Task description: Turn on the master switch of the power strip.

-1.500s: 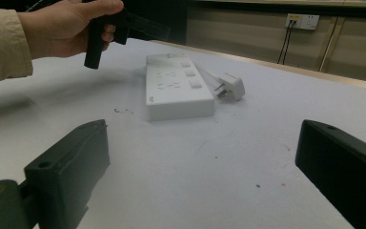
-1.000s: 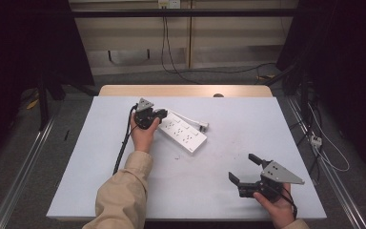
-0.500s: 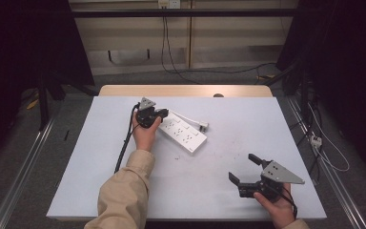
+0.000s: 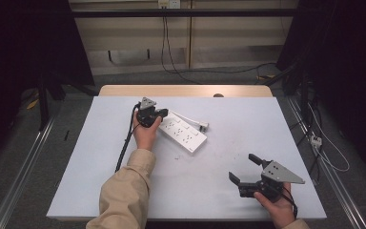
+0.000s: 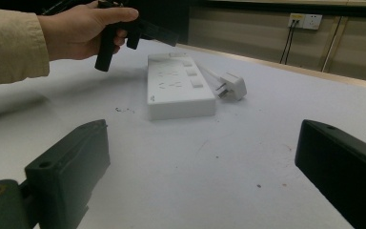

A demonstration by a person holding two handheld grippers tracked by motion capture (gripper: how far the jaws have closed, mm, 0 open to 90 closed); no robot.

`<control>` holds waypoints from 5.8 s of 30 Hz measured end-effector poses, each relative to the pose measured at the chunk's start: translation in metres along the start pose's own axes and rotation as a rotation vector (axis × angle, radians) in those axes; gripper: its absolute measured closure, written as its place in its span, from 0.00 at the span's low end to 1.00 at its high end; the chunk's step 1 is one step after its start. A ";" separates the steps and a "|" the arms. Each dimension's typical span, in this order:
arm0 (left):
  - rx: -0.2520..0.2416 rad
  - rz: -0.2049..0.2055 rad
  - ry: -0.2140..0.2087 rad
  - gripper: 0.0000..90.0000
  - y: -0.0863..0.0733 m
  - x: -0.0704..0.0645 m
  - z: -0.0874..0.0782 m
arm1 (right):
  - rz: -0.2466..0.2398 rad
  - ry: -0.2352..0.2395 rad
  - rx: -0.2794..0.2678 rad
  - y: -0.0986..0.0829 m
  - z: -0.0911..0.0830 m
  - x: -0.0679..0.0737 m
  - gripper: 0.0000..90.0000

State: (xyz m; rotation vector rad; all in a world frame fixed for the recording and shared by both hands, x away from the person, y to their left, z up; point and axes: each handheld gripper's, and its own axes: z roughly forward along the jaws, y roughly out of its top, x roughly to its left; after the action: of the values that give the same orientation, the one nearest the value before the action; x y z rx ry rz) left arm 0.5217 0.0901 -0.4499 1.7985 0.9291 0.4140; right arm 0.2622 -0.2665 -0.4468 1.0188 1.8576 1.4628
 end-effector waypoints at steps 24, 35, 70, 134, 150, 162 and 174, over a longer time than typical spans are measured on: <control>0.026 -0.032 0.047 1.00 0.001 0.008 0.004 | -0.001 0.001 -0.004 0.000 0.000 0.000 0.05; 0.041 -0.026 0.056 1.00 0.005 0.008 0.010 | -0.005 0.001 -0.006 0.001 -0.001 0.000 0.05; 0.070 -0.031 0.088 1.00 -0.002 0.014 0.018 | -0.013 0.011 -0.008 0.001 -0.001 0.001 0.05; 0.098 0.013 0.112 1.00 0.000 0.012 0.025 | -0.014 0.021 -0.014 0.001 -0.003 0.003 0.05; 0.084 -0.013 0.098 0.99 0.002 0.010 0.023 | -0.011 0.017 -0.018 0.002 -0.004 0.002 0.05; 0.055 -0.051 0.041 0.66 0.007 0.007 0.010 | -0.006 0.014 -0.020 0.002 -0.005 0.001 0.05; 0.026 -0.085 -0.040 0.40 -0.003 0.010 -0.020 | 0.010 -0.002 -0.022 0.001 -0.009 -0.002 0.05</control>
State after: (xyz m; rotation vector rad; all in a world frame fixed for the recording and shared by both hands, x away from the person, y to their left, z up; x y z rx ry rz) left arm 0.5133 0.1109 -0.4455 1.7777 0.9830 0.3130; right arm 0.2562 -0.2729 -0.4434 1.0201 1.8337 1.4844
